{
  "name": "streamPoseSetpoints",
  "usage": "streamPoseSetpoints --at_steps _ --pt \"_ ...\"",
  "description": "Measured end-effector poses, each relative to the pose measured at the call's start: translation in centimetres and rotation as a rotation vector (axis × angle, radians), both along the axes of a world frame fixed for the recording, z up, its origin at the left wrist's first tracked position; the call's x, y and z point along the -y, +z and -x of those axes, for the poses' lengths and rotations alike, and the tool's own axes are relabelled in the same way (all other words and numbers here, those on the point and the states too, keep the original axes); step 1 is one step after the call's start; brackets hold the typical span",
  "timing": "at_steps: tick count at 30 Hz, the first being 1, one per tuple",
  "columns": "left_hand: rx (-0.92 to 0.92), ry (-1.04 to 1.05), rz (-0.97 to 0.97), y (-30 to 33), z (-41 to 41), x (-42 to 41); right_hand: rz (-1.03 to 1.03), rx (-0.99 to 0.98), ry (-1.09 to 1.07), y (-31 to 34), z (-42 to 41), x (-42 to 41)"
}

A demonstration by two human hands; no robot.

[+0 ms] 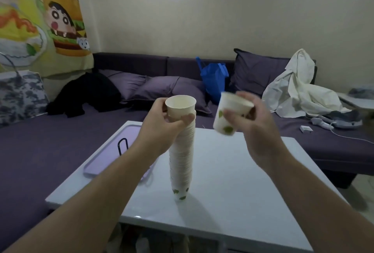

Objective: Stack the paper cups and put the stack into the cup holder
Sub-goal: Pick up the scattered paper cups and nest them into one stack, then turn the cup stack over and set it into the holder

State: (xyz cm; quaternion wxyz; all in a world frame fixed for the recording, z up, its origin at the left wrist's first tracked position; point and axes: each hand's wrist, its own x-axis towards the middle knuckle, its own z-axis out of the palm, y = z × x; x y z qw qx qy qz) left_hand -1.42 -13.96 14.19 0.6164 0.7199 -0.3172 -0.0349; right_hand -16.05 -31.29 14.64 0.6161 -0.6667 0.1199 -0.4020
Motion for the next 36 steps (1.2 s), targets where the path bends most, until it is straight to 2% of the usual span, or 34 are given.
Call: streamPoseSetpoints --at_steps 4,7,16,21,24,28,30,36 --pt "0.026 -0.015 -0.032 -0.8 -0.2 -0.2 0.080 0.128 0.055 4.8 -3.5 -1.5" --pt "0.052 -0.026 -0.047 -1.5 -0.5 -0.5 0.144 0.098 0.107 6.0 -6.3 -2.9" --pt "-0.005 -0.058 -0.041 -2.9 -0.9 -0.8 0.293 -0.219 0.333 0.4 -7.9 -3.4" --pt "-0.030 -0.078 -0.084 -5.1 -1.4 -1.3 0.237 -0.262 0.462 -2.3 -6.8 -2.1" --pt "-0.027 -0.095 -0.222 -7.6 -1.7 -1.9 0.237 -0.326 0.399 -6.4 -6.1 -1.2" --pt "-0.158 -0.152 -0.412 -11.7 -1.6 -2.2 0.386 -0.540 0.355 -13.7 -6.0 -2.0" --pt "-0.221 -0.162 -0.404 -13.0 -1.4 -1.6 0.427 -0.577 0.298 -15.5 -6.4 -2.4" --pt "-0.220 -0.155 -0.347 -13.8 -3.4 2.7 0.432 -0.575 0.180 -15.3 -8.7 1.2"
